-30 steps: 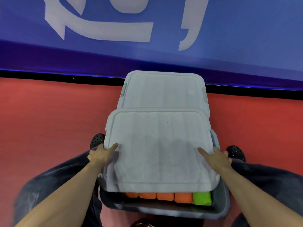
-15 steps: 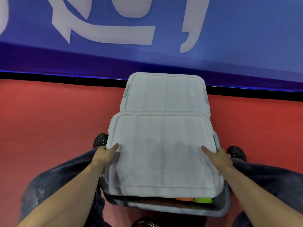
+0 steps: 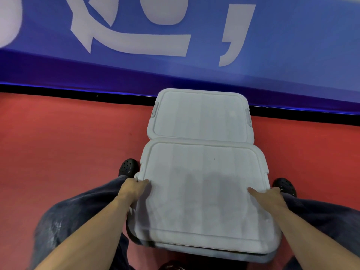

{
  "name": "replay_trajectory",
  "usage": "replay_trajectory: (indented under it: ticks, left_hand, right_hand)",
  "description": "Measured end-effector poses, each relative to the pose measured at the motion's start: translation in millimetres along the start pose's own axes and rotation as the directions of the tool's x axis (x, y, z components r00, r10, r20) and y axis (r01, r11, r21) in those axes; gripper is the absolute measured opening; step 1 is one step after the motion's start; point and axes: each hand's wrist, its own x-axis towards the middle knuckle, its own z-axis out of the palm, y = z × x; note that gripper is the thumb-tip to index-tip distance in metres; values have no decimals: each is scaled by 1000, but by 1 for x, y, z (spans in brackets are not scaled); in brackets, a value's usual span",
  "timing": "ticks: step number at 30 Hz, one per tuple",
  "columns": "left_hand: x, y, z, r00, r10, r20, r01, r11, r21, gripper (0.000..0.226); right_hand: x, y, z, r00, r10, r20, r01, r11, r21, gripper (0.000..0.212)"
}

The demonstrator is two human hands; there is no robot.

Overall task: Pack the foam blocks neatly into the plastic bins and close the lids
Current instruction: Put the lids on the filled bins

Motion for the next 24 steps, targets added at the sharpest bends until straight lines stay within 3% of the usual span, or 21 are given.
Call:
replay_trajectory:
  ticks: [6,13,17,24]
  left_hand:
    - [5,1,0,999,-41,13,42,997,-72,47]
    - [7,-14,-1,997,-79,-9,77,989,-127,42]
    - [9,-23,0,995,-97,-18,97,995,-26,53]
    - [15,-32,0,997,-65,-46,72,983,166,49]
  right_hand:
    - [-9,-7,-7,1000,-15,20,13,998,66,124]
    - [-9,0,-4,999,-11,42,6,992,124,127]
    - [-12,1,-5,999,-16,45,12,996,86,123]
    - [-12,1,-3,996,33,82,-33,999,-4,130]
